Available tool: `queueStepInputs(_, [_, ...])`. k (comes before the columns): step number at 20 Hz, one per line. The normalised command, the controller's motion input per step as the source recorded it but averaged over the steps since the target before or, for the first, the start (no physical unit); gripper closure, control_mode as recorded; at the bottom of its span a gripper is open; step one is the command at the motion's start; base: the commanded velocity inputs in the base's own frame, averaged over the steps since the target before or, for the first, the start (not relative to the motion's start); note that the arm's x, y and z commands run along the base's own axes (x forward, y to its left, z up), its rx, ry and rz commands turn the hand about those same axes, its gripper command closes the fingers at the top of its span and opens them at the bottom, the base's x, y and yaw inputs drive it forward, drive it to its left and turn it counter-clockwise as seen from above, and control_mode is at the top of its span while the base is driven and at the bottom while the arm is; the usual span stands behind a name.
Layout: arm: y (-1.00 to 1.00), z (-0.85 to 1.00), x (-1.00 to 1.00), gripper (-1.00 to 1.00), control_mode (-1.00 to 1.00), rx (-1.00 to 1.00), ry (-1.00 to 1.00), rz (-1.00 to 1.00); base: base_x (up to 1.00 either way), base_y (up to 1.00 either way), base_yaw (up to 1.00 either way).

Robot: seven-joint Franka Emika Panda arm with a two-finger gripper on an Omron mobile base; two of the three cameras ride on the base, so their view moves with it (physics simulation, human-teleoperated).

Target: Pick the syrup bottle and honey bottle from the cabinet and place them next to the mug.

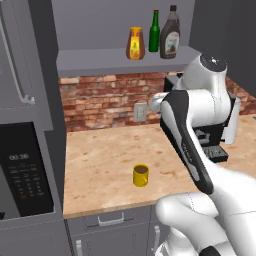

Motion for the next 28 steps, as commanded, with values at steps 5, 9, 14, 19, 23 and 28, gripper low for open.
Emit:
queueStepInputs(5, [0.53,1.00,-0.12,-1.00,-1.00,0.00,-0.35,0.00,0.00,0.00,0.00])
queueStepInputs(9, [0.32,1.00,-0.04,-1.00,-1.00,0.00,-0.33,0.00,0.00,0.00,0.00])
queueStepInputs(14, [0.07,0.79,0.02,-1.00,-1.00,0.00,-0.37,0.00,0.00,0.00,0.00])
queueStepInputs(19, [-0.08,0.67,0.37,-1.00,-1.00,0.00,-0.07,0.05,0.00,0.00,0.00])
queueStepInputs(23, [-0.36,0.43,0.37,-1.00,-1.00,0.00,0.01,0.20,0.00,0.00,0.00])
queueStepInputs(28, [0.03,0.10,0.25,-1.00,-1.00,-0.01,0.06,0.05,0.00,0.00,0.00])
